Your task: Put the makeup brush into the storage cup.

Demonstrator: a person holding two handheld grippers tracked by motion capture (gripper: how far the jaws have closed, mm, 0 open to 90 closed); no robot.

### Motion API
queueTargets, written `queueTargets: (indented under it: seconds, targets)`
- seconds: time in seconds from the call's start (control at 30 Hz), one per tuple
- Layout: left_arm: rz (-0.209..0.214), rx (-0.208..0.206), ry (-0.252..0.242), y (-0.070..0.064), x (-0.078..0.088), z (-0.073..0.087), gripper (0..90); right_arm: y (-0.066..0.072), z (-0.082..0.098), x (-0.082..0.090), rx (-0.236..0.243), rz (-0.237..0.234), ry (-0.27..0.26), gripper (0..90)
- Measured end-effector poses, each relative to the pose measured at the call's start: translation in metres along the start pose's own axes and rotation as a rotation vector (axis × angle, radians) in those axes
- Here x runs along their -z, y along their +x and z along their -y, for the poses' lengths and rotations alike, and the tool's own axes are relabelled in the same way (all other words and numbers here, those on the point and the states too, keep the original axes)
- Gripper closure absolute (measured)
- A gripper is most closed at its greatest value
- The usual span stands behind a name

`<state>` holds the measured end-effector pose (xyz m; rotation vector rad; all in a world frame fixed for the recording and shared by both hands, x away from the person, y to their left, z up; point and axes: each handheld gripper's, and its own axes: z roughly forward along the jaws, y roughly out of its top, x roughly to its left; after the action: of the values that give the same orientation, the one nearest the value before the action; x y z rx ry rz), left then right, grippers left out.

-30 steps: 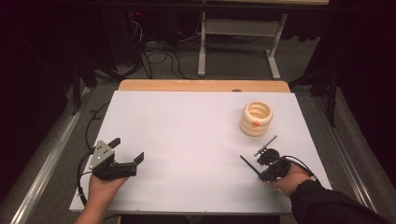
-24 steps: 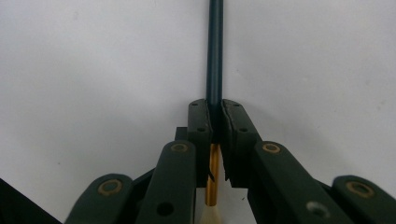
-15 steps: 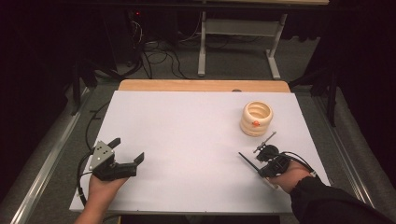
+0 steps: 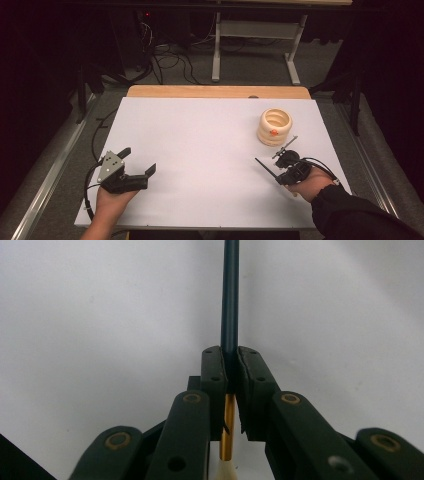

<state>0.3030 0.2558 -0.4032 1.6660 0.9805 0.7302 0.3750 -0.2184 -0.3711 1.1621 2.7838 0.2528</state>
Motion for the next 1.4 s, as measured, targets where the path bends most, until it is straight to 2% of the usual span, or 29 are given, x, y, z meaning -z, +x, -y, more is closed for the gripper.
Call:
queueTargets:
  seconds: [0.17,0.2,0.27,0.33,0.43,0.63,0.67,0.77,0.87,1.03,1.1,1.33,1.4]
  targets:
    - [0.001,0.014,0.002,-0.001,-0.007,-0.007,0.5,0.0,-0.005,0.005,0.009,-0.005,-0.027,85.2]
    - [0.01,0.041,-0.012,0.0,-0.009,-0.014,0.6,0.0,-0.007,0.007,0.012,-0.005,-0.038,85.2]
    - [0.006,0.046,-0.026,-0.001,-0.011,-0.019,0.6,0.0,-0.008,0.007,0.012,-0.004,-0.043,85.2]
    - [-0.015,0.026,-0.048,-0.002,-0.014,-0.03,0.6,-0.001,-0.009,0.009,0.022,-0.005,-0.05,85.2]
    - [-0.02,0.023,-0.049,-0.003,-0.023,-0.039,0.7,-0.001,-0.01,0.01,0.023,-0.004,-0.051,85.2]
    - [-0.02,0.0,-0.061,-0.014,-0.04,-0.047,0.7,-0.002,-0.012,0.011,0.037,-0.008,-0.056,85.2]
    - [-0.031,-0.018,-0.067,-0.019,-0.046,-0.049,0.7,-0.002,-0.013,0.011,0.039,-0.013,-0.059,85.2]
    - [-0.041,-0.019,-0.078,-0.024,-0.053,-0.049,0.7,-0.002,-0.014,0.012,0.041,-0.016,-0.06,85.2]
    - [-0.014,-0.004,-0.07,-0.03,-0.066,-0.048,0.7,-0.002,-0.016,0.013,0.056,-0.016,-0.068,85.2]
    - [0.007,-0.006,-0.062,-0.038,-0.074,-0.041,0.7,0.0,-0.019,0.015,0.068,-0.014,-0.075,85.2]
    - [0.015,-0.013,-0.054,-0.042,-0.077,-0.037,0.7,0.001,-0.02,0.015,0.061,-0.017,-0.073,85.2]
    - [0.054,-0.032,-0.043,-0.052,-0.084,-0.026,0.7,0.004,-0.024,0.016,0.091,-0.02,-0.08,85.2]
    - [0.066,-0.048,-0.033,-0.055,-0.086,-0.024,0.7,0.005,-0.025,0.016,0.092,-0.019,-0.076,85.2]
